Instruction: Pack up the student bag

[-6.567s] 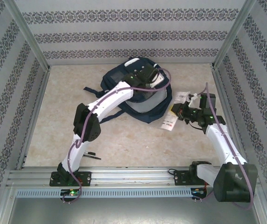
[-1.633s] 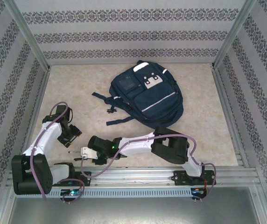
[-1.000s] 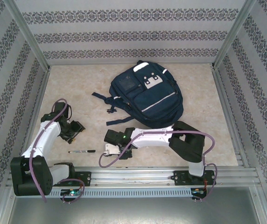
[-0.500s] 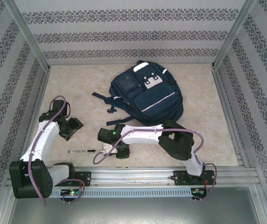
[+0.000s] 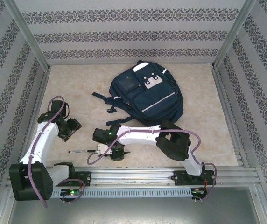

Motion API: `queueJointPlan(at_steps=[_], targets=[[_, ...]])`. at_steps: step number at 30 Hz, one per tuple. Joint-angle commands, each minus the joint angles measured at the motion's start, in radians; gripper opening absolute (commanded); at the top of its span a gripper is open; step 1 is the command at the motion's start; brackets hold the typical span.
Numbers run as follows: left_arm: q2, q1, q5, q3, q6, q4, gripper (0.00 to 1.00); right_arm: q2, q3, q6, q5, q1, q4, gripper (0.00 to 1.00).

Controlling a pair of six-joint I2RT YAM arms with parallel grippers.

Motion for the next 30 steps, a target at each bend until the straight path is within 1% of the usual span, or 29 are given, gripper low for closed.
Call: queueJointPlan(at_steps=[1,4,6,9,10,12,15,17,20,24,27,30], targets=[[-0.014,0.013,0.003,0.003,0.007,-0.027,0.61,0.045,0.004,-0.001,0.019,0.005,-0.024,0.33],[-0.013,0.013,0.033,-0.007,0.009,-0.015,0.61,0.045,-0.022,-0.001,0.049,0.007,-0.023,0.32],[-0.012,0.013,0.069,-0.012,0.022,-0.001,0.61,0.034,-0.042,0.002,0.059,0.007,-0.024,0.26],[-0.017,0.013,0.18,-0.022,0.056,0.049,0.61,-0.001,-0.075,0.022,0.052,0.0,-0.018,0.16],[-0.02,0.013,0.219,-0.028,0.061,0.069,0.61,-0.022,-0.094,0.038,0.038,-0.01,-0.007,0.15],[-0.029,0.012,0.292,-0.031,0.062,0.104,0.61,-0.077,-0.133,0.078,-0.006,-0.034,0.014,0.13],[-0.031,0.009,0.447,-0.031,0.058,0.164,0.6,-0.186,-0.21,0.139,-0.065,-0.078,0.065,0.11],[-0.021,-0.004,0.525,-0.022,0.047,0.186,0.6,-0.261,-0.26,0.176,-0.092,-0.111,0.105,0.11],[-0.007,-0.069,0.584,0.013,0.05,0.197,0.6,-0.368,-0.334,0.249,-0.133,-0.179,0.196,0.11],[0.015,-0.227,0.659,0.038,-0.01,0.298,0.61,-0.476,-0.401,0.371,-0.208,-0.274,0.383,0.1],[0.055,-0.309,0.728,0.039,-0.087,0.415,0.6,-0.51,-0.415,0.437,-0.23,-0.297,0.517,0.1],[0.092,-0.359,0.727,0.054,-0.096,0.446,0.61,-0.502,-0.409,0.486,-0.269,-0.309,0.607,0.1]])
